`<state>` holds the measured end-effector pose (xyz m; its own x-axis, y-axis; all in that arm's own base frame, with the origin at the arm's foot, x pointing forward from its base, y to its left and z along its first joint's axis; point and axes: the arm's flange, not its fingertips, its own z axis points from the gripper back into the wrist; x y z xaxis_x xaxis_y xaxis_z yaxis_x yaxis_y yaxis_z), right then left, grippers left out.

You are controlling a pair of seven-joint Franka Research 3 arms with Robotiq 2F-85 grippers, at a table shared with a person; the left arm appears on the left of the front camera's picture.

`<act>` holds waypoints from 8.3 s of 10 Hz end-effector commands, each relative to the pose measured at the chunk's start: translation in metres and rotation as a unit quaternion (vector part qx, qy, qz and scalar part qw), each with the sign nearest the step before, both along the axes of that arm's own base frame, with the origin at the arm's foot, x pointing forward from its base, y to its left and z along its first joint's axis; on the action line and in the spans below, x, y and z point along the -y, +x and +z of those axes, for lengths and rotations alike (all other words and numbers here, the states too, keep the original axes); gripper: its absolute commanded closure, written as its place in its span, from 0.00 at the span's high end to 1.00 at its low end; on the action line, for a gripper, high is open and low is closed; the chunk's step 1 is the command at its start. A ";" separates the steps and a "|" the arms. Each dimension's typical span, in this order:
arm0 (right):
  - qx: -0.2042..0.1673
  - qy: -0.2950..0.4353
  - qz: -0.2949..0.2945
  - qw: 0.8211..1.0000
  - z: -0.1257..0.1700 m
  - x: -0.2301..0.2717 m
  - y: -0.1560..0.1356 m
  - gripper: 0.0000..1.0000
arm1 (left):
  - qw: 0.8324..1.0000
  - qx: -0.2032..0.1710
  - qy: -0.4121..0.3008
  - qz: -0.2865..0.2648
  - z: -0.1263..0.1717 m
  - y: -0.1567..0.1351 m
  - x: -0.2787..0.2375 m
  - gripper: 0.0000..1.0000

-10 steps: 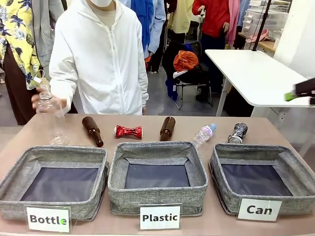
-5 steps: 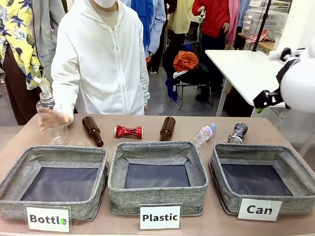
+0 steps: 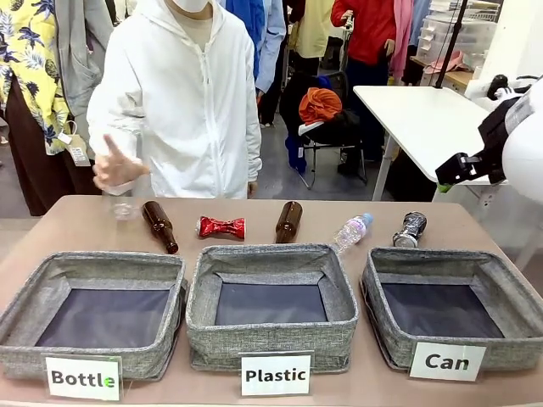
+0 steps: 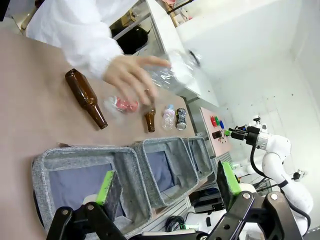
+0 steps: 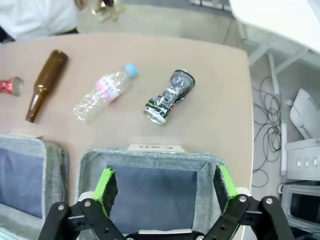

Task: Sort the can waste into the basket.
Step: Pick up the can waste from the table and place it in the right Fabric basket.

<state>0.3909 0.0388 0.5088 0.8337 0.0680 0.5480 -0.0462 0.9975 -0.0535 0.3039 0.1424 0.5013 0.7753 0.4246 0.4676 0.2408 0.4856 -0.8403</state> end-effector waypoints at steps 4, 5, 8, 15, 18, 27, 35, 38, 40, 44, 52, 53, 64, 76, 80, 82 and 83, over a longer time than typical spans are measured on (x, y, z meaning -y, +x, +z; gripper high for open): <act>-0.137 0.029 -0.076 0.987 -0.067 0.031 0.112 1.00 | 1.000 0.015 -0.003 -0.003 0.000 0.002 0.000 1.00; -0.153 0.026 -0.092 0.983 -0.083 0.034 0.129 1.00 | 1.000 0.015 -0.003 -0.003 0.000 0.002 0.000 1.00; -0.178 0.049 -0.146 0.972 -0.129 0.038 0.171 1.00 | 1.000 0.015 -0.003 -0.003 0.000 0.002 0.000 1.00; -0.178 0.103 -0.276 0.939 -0.176 0.029 0.193 1.00 | 1.000 0.015 -0.003 -0.003 0.000 0.002 0.000 1.00; -0.165 0.090 -0.303 0.934 -0.174 0.022 0.197 1.00 | 1.000 0.015 -0.003 -0.003 0.000 0.002 0.000 1.00; -0.160 0.065 -0.297 0.939 -0.202 0.018 0.209 1.00 | 1.000 0.015 -0.003 -0.003 0.000 0.002 0.000 1.00; -0.155 0.053 -0.277 0.947 -0.203 0.018 0.206 0.00 | 1.000 0.015 -0.003 -0.003 0.000 0.002 0.000 1.00; -0.148 0.054 -0.272 0.949 -0.199 0.018 0.204 0.00 | 1.000 0.015 -0.003 -0.003 0.000 0.002 0.000 1.00; -0.108 0.057 -0.248 0.961 -0.162 0.019 0.190 0.00 | 1.000 0.015 -0.003 -0.003 0.000 0.002 0.000 1.00; -0.083 0.057 -0.023 0.995 -0.035 0.025 0.112 0.31 | 1.000 0.015 -0.003 -0.003 0.000 0.002 0.000 1.00; -0.164 -0.059 0.629 0.758 -0.026 0.047 -0.024 0.31 | 1.000 0.015 -0.003 -0.003 0.000 0.002 0.000 1.00; -0.153 -0.073 0.640 0.750 -0.030 0.051 -0.025 0.31 | 1.000 0.015 -0.003 -0.003 0.000 0.002 0.000 1.00; -0.140 -0.068 0.634 0.758 -0.040 0.050 -0.015 1.00 | 1.000 0.015 -0.003 -0.003 0.000 0.002 0.000 1.00; -0.103 0.585 -0.018 0.804 -0.008 0.070 0.054 1.00 | 0.994 0.106 0.011 0.030 0.111 -0.095 -0.069 1.00; -0.178 0.389 0.229 0.874 -0.009 0.074 0.042 1.00 | 0.990 0.119 0.006 0.079 0.121 -0.140 -0.105 1.00; -0.178 0.389 0.229 0.874 -0.009 0.074 0.042 1.00 | 0.993 0.099 0.005 0.061 0.110 -0.130 -0.097 1.00; -0.178 0.389 0.229 0.874 -0.009 0.074 0.042 1.00 | 0.995 0.090 0.011 0.040 0.105 -0.118 -0.085 1.00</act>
<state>0.4350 -0.0315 0.4989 0.9475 0.1482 0.2832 -0.3139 0.5988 0.7368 0.1781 0.2386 0.6071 0.6201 0.5099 0.5962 0.3384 0.5118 -0.7896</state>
